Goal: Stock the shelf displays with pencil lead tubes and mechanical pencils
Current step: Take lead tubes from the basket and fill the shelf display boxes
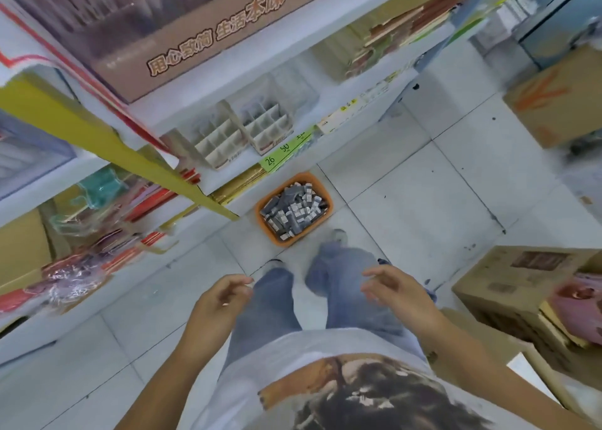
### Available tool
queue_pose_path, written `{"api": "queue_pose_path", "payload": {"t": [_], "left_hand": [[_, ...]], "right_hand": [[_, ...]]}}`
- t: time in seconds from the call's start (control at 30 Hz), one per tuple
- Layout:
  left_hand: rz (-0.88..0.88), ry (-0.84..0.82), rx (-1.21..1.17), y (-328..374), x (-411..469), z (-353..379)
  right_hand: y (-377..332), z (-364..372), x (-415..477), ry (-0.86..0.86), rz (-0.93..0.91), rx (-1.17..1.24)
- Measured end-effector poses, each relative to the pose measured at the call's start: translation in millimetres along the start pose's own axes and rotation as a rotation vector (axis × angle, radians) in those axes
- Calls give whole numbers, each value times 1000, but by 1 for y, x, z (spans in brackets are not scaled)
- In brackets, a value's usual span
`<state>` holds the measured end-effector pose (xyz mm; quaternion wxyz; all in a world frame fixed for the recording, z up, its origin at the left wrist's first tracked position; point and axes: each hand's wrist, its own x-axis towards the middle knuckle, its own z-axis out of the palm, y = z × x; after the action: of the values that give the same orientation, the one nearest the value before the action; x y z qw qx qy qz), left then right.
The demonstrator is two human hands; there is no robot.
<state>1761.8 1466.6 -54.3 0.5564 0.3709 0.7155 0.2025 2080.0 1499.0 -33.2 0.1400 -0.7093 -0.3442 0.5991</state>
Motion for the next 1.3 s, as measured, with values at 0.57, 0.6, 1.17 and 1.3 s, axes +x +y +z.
{"api": "queue_pose_path", "payload": {"t": [0.57,0.6,1.17,1.3], "left_hand": [[-263,413,-459,54,83,169],[-273,396,-453,46,90,171],[-257,323,-261,-254,455,266],[-246,396,-282,-300,522,300]], "right_hand": [[-121,-121,250,-513,-232,-761],[-120,-110,262,-543,-249,-807],[105,82,630,-429,-358,-1087],[155,91,693,-317,-534,-1001]]}}
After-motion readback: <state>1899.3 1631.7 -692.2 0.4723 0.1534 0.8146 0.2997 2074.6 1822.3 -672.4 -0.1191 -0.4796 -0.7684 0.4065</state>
